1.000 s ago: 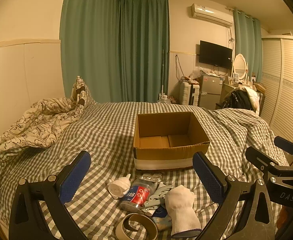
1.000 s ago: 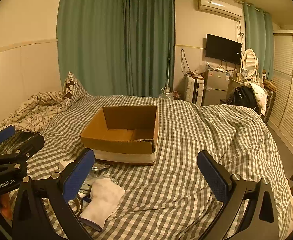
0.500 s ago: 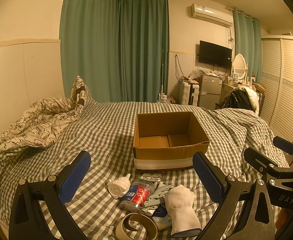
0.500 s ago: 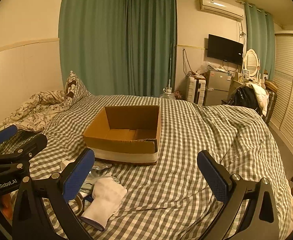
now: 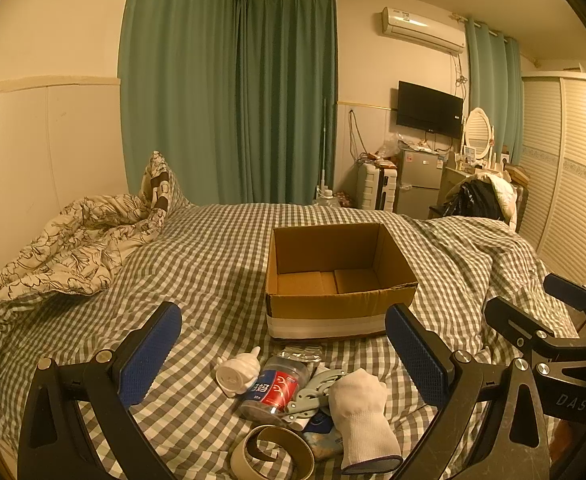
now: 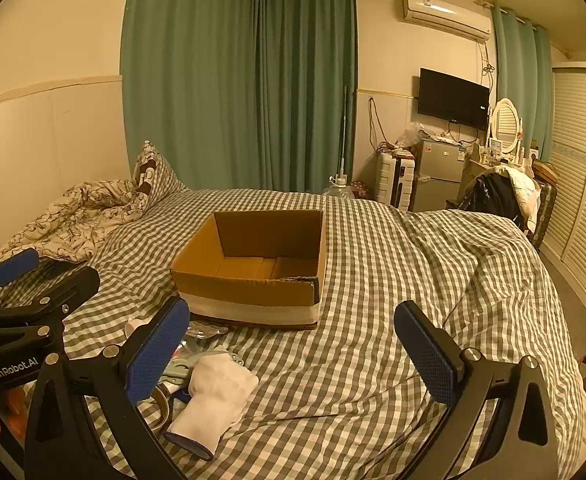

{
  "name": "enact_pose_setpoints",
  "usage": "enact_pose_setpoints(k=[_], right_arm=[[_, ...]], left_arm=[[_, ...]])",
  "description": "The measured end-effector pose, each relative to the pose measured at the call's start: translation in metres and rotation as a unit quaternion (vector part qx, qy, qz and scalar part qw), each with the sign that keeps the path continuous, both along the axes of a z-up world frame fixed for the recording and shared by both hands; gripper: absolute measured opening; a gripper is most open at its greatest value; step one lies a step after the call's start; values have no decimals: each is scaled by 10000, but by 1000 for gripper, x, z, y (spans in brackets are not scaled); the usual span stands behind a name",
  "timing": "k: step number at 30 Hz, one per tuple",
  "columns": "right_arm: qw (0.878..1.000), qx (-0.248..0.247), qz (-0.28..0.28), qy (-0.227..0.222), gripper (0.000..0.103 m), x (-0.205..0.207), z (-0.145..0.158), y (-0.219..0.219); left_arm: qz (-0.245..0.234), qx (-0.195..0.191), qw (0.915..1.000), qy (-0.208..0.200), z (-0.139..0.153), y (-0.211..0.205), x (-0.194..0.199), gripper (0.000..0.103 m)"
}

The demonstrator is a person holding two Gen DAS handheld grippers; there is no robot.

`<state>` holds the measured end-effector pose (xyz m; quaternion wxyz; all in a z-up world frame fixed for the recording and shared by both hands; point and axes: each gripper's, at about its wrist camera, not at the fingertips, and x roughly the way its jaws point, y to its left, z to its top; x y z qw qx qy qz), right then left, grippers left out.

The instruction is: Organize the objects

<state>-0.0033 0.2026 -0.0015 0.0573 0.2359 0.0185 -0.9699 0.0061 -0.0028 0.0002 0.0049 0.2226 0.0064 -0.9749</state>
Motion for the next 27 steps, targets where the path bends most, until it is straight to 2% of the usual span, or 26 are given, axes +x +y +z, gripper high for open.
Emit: enact_pose_setpoints(k=[22,27], right_arm=[[9999,77,81,59,103,7,8,-9],[9999,95,113,58,103,10,10,-10]], left_arm=[[-115,13,9999,-8,11,-5,7,103],[-110,-23,9998,-164,4,-8,6,103]])
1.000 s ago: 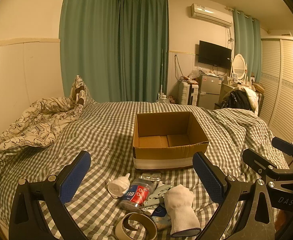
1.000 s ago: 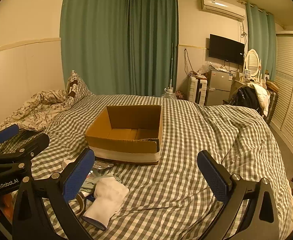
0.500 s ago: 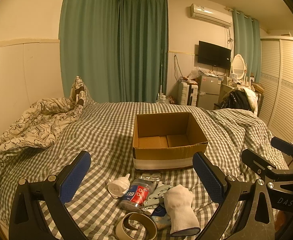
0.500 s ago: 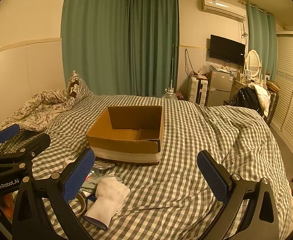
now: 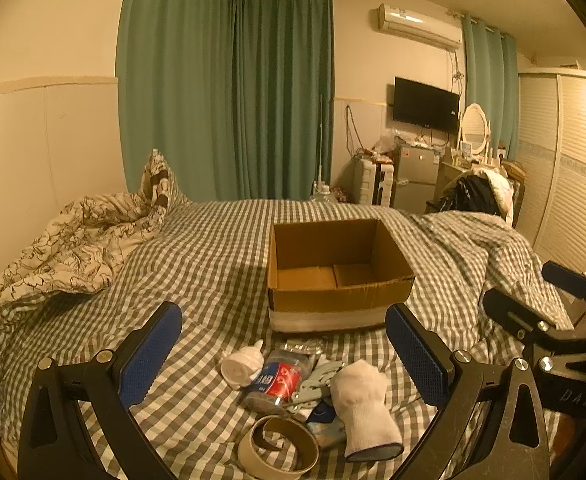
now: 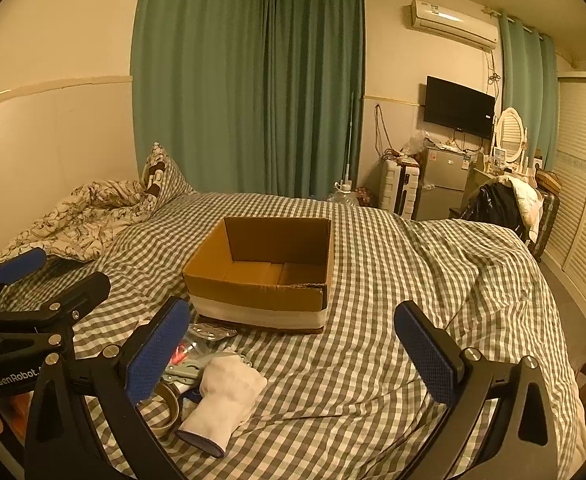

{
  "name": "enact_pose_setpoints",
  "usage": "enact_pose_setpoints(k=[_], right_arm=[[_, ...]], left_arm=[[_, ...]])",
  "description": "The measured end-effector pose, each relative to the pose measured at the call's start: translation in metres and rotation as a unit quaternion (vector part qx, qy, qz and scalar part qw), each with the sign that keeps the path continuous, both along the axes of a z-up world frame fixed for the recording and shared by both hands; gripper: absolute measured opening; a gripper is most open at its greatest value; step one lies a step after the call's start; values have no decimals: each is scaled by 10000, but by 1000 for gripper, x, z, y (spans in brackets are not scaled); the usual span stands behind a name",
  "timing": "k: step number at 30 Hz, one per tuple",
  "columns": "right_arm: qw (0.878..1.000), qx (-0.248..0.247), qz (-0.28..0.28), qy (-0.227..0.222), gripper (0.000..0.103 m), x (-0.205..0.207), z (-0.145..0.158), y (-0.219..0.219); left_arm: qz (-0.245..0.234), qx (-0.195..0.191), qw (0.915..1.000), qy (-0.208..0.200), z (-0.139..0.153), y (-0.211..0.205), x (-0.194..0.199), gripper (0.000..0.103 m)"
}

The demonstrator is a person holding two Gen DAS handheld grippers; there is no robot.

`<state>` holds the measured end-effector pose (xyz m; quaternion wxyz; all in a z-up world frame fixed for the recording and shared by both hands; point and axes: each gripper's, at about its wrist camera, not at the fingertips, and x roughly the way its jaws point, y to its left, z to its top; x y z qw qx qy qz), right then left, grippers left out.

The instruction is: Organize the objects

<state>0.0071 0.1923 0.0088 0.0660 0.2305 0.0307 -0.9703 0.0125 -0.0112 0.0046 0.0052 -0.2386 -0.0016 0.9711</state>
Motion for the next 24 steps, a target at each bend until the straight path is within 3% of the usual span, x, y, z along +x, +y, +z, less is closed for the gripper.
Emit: enact_pose_setpoints(k=[6,13,20,24], right_arm=[[9997,15,37,-247,103,-7,-15,-1],[9971,104,18,-749,103,-25,-52,0],[9929,155,38,-1180,103,-40,-84,3],[9916,170,30,-1280,103,-44,-91,3]], left_arm=[[89,-106,9982,-583,-35,-9,-9,103],[97,-352,9903,-1340,-93,-13,-16,103],[-573,-643,9747,-2063,-145,-1,-10,103],[-779,-1019,9677,-2169,-161,11,-13,102]])
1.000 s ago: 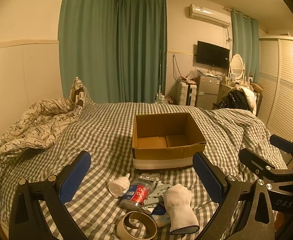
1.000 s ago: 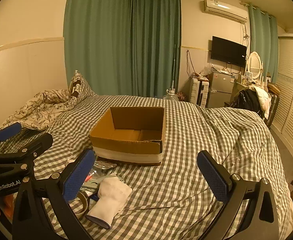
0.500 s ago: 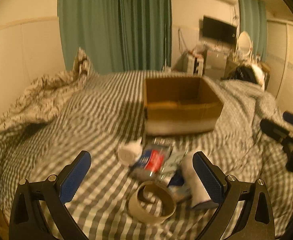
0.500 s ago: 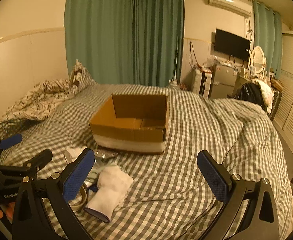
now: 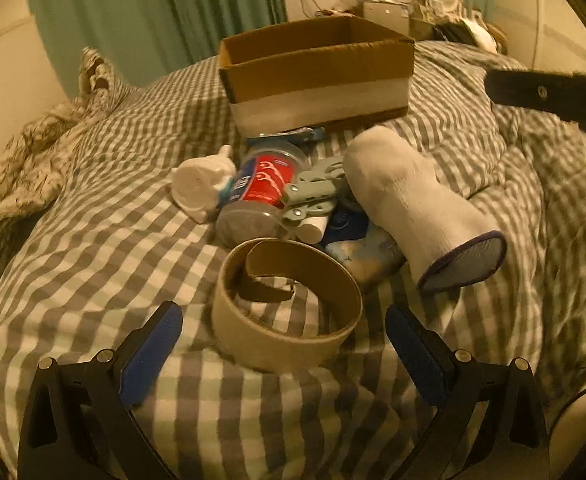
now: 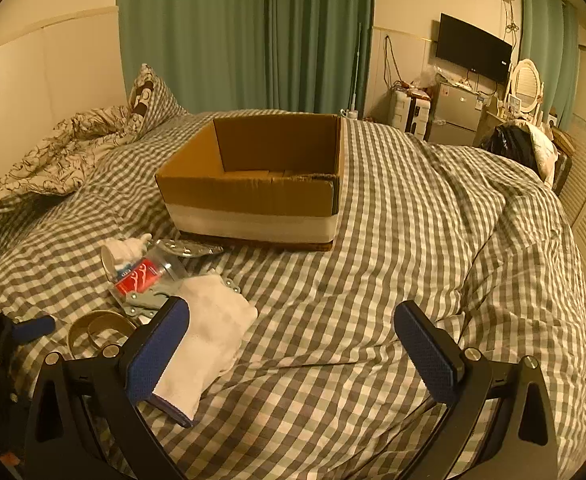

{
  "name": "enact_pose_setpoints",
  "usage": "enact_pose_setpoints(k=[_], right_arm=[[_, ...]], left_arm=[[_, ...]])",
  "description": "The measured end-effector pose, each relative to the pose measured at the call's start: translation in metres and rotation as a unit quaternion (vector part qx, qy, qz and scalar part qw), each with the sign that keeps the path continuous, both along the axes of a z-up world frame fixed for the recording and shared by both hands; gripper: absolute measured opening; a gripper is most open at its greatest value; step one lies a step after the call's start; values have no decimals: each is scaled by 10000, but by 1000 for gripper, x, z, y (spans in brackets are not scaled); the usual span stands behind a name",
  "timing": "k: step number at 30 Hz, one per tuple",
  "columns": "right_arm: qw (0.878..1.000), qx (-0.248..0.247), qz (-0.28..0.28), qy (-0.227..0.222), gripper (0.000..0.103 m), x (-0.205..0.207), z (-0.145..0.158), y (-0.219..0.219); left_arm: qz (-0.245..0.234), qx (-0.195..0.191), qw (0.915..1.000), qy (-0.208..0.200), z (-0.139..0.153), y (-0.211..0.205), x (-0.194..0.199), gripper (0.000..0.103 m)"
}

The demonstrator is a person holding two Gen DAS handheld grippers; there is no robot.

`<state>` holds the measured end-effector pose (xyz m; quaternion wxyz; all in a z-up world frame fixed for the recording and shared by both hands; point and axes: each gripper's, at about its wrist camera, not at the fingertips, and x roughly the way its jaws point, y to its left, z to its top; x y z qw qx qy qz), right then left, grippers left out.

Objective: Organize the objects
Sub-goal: 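Drop beige tape roll into box with left tool while right tool drops white sock in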

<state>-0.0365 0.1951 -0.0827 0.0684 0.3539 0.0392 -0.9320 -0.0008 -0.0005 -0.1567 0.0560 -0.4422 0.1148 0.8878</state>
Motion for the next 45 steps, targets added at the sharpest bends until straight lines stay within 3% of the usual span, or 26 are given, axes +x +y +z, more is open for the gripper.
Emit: enact_pose_setpoints(k=[3,9,14,19,23,24,26,28,33,39,45], right_arm=[[10000,34,3,-71,103,-3,-6,-3],[9992,162,173,-325,103,-13,-23,-21],[9974,192,409,-567,103,-21,-39,-42],[9929,263,648,-962,103,-37,-68,-69],[9865,352,828,-1366,81,-43,-94,-81],[9859,354,879,-1381,71,-42,-98,-82],[9845,288,975,-1431,61,-39,-99,-80],[9850,304,1031,-1352,51,-34,-94,-77],[9887,234,1056,-1040,42,-19,-70,-66],[9933,88,1068,-437,40,-5,-19,-50],[9944,-106,1037,162,40,-10,41,-30]], left_arm=[[71,-10,9998,-177,-11,-1,-12,86],[163,391,9991,-58,0,-16,-11,84],[648,655,9951,363,33,-54,-16,84],[853,857,9915,476,40,-78,-18,84],[795,858,9918,509,42,-77,-16,84],[810,897,9914,508,42,-78,-16,84],[852,951,9905,507,43,-78,-15,84],[895,987,9896,547,47,-76,-13,84],[849,1090,9876,748,65,-66,-7,84],[714,1239,9840,1062,99,-53,-11,84],[487,1506,9778,1372,142,-40,-44,84]])
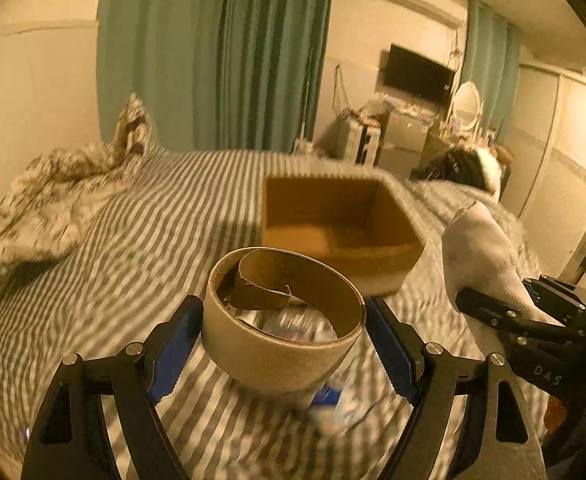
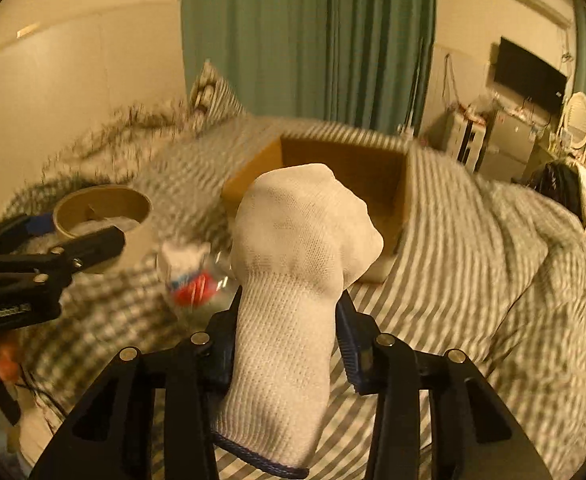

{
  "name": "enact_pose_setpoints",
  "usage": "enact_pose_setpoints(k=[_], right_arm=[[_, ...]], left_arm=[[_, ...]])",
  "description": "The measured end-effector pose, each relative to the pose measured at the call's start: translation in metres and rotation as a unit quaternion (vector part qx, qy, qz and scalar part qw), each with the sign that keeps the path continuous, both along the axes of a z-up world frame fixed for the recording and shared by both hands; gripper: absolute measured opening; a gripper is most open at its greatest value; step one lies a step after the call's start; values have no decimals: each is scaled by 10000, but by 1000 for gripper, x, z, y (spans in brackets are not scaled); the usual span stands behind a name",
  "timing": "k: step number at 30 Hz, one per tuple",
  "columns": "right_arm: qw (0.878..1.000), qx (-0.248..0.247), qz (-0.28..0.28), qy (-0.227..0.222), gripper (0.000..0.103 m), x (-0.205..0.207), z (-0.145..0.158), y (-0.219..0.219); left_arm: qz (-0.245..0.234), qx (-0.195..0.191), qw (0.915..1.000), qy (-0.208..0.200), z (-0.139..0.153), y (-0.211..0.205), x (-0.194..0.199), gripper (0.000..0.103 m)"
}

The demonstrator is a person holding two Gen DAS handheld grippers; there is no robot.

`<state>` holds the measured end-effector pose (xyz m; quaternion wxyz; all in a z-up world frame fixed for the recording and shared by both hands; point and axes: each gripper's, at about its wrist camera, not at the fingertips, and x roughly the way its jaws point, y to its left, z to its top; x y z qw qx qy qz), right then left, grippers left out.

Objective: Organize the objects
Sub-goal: 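Drop beige tape roll into box with left tool while right tool drops white sock in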

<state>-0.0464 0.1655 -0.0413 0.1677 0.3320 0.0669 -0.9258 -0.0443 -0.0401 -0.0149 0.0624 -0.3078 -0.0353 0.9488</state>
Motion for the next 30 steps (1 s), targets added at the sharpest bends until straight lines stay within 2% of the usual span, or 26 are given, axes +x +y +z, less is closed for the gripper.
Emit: enact_pose_setpoints(k=[4,8,12,16,20,25,28,30], right_arm=[[9995,-133,-85,291,40,-21,35,16],[9985,-39,-111,537,40,-50,59,22],[9981,-75,-91,598,40,-88,69,23],[9979,-100,-92,630,39,-131,74,17],[9983,-127,-123,550,39,-173,63,14],[9995,-290,-144,68,39,-223,24,15],[9996,-227,-120,-147,40,-232,-3,15],[9996,-196,-150,-167,46,-235,-13,14]], left_arm=[[-61,-12,9996,282,26,9,-31,84],[-153,137,9988,444,43,16,-72,84],[-162,181,9987,453,46,21,-120,84],[-114,88,9989,452,35,23,-161,84],[-126,130,9991,384,11,22,-198,84],[-221,7,9997,70,-30,22,-231,84],[-288,35,9995,-127,-49,22,-239,86],[-306,51,9993,-204,-56,23,-241,86]])
